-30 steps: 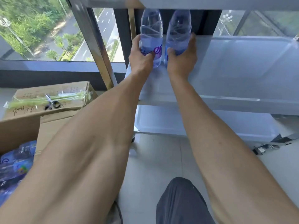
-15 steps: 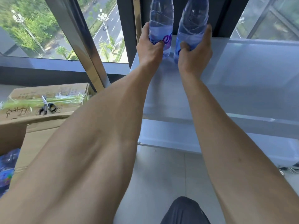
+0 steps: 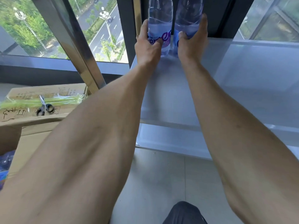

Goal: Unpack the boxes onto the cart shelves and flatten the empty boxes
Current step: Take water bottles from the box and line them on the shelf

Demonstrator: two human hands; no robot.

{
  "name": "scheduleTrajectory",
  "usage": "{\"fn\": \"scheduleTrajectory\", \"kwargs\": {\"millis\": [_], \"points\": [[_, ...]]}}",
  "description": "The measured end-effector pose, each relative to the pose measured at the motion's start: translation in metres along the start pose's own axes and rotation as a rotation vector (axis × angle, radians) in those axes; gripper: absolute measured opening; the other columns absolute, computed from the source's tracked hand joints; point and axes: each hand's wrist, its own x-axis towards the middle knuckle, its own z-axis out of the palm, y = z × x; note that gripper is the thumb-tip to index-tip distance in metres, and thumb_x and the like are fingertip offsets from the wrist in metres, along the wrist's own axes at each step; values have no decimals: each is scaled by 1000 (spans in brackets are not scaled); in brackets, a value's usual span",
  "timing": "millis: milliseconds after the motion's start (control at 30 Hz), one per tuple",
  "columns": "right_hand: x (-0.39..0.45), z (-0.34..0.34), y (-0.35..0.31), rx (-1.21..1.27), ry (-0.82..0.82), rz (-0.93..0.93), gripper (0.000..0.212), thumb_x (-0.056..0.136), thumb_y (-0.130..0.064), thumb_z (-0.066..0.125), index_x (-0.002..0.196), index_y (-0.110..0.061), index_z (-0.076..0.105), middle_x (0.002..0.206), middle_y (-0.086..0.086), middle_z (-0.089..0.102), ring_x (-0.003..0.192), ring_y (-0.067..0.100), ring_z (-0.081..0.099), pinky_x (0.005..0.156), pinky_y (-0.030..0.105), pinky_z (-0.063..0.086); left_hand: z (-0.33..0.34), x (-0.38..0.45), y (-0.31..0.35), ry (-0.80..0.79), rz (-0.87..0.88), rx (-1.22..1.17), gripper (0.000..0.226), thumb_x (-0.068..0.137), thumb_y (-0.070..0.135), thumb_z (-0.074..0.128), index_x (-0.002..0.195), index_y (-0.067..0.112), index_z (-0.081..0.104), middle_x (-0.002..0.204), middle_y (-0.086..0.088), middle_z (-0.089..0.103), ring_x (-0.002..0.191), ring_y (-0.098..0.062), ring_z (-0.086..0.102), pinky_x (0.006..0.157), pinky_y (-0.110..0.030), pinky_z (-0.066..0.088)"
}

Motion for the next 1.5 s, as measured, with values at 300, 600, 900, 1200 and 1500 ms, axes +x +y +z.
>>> {"fn": "scheduleTrajectory", "kwargs": {"millis": [300, 600, 900, 1200, 1500], "points": [[7, 0, 9, -66, 10, -51, 73, 89, -9, 62, 153, -5, 27, 153, 6, 41, 139, 18, 42, 110, 18, 31, 7, 5, -2, -15, 27, 6, 72, 85, -6, 57, 151, 14, 38, 129, -13, 64, 115, -25, 63, 100, -36, 51], [11, 4, 18, -64, 3, -65, 73, 90, -11, 62, 153, -5, 26, 154, 8, 41, 138, 20, 43, 111, 24, 34, 11, 19, -9, -19, 49, 17, 70, 89, -3, 57, 153, 14, 35, 132, -12, 62, 118, -23, 61, 104, -33, 47], [-21, -6, -4, -142, 23, 47, 63, 81, -1, 52, 142, -8, 44, 140, 7, 56, 129, 24, 52, 104, 30, 40, -13, -14, 6, 37, -4, 221, 67, 88, 0, 49, 152, 14, 36, 143, -7, 55, 129, -25, 51, 107, -25, 37], [-119, -50, -60, -207, 76, 188, 49, 80, 2, 51, 127, -10, 60, 124, 14, 61, 114, 32, 56, 79, 31, 37, -91, -138, 39, -54, -50, 380, 38, 87, -1, 46, 118, 10, 66, 101, -6, 68, 96, -25, 67, 82, -31, 55], [-260, -76, -105, 145, 252, 293, 27, 87, 4, 45, 105, -3, 64, 92, 14, 70, 88, 33, 64, 73, 25, 42, -239, -231, 62, 17, -183, 641, 26, 77, 7, 52, 82, 21, 74, 86, 0, 73, 79, -22, 69, 76, -39, 59]]}}
